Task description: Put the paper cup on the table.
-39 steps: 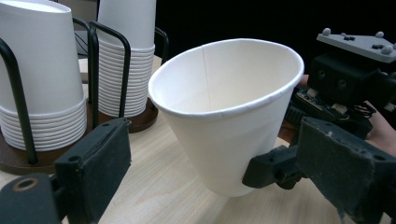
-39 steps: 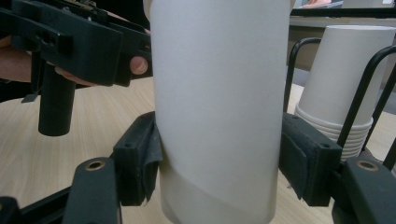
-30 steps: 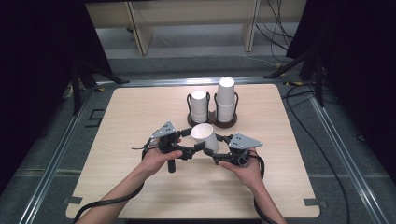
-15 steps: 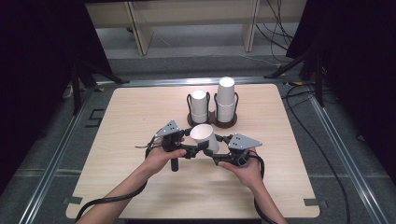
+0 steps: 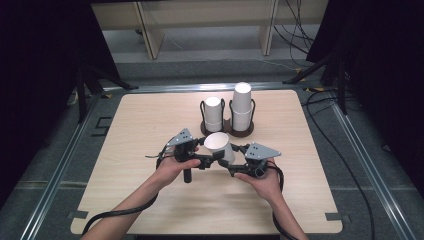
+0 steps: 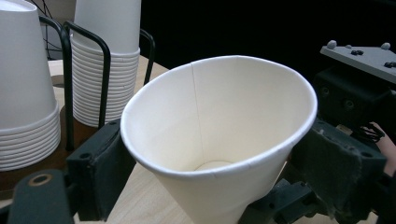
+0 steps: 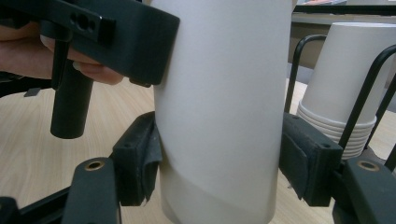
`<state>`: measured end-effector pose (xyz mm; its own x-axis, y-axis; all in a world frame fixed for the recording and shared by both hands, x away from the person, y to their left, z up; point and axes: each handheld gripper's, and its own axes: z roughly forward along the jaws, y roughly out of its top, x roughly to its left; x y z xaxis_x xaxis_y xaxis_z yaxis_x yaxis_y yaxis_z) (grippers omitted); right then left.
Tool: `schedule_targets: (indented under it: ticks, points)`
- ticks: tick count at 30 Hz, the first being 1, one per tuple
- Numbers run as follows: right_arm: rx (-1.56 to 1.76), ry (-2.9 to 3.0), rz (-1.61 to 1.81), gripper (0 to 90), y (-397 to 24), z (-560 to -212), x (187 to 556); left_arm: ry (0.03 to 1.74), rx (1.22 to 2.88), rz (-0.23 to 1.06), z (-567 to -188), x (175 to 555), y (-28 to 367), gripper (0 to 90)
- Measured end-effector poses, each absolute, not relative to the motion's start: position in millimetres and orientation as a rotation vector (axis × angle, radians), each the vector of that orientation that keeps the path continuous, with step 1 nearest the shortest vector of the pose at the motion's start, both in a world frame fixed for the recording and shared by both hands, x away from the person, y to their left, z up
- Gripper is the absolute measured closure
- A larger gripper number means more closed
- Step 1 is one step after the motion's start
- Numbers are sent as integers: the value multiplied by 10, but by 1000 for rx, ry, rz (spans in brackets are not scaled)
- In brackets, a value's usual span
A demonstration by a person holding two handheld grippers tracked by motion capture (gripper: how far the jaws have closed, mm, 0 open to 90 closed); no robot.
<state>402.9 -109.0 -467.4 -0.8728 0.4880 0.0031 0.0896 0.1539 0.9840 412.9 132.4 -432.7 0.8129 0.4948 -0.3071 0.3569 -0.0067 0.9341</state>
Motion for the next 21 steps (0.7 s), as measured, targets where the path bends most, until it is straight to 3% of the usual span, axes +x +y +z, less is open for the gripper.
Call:
schedule_targets:
  ticks: [10,21]
  points:
    - [567,2151,1744,318,-1113,-4665,4031,645,1641,150,-4330,4106,1290,202]
    - [564,2269,1691,245,-1149,-4691,3981,451,1769,238,-4362,4016,1238,251]
